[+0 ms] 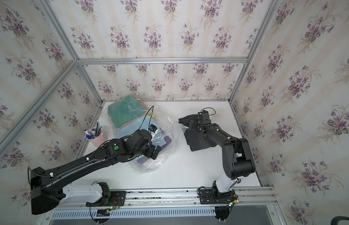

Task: Take the trousers out of the vacuum bag
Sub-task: Place the trousers at the center of the board.

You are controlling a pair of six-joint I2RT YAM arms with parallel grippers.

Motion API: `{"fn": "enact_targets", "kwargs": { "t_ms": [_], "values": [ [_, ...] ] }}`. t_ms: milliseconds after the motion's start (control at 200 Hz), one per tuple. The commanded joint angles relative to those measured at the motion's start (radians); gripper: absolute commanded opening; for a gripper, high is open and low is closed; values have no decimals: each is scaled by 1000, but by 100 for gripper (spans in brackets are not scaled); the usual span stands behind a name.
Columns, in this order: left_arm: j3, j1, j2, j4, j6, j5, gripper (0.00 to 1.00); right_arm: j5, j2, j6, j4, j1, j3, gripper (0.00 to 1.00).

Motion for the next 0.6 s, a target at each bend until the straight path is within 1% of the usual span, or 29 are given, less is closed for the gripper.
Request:
{"fn": "enact_targets", "kwargs": {
  "t_ms": [0, 40, 165, 310, 445, 595],
  "values": [
    [12, 1, -6, -23, 11, -18, 100, -53, 48, -166, -59, 4, 46, 100],
    [18, 2, -6, -32, 15, -21, 100, -54, 72, -196, -65, 7, 68, 100],
    [27, 4, -5, -41, 18, -28, 100, 14, 142, -256, -97, 16, 144, 100],
    [28, 4, 5, -34, 12, -24, 100, 24, 200, -266, -97, 18, 185, 100],
    [26, 4, 18, -26, 9, -20, 100, 50, 233, -187, -56, 19, 169, 100],
    [29, 4, 32, -19, 9, -13, 100, 78, 252, -12, -28, 20, 149, 100]
  ]
}}
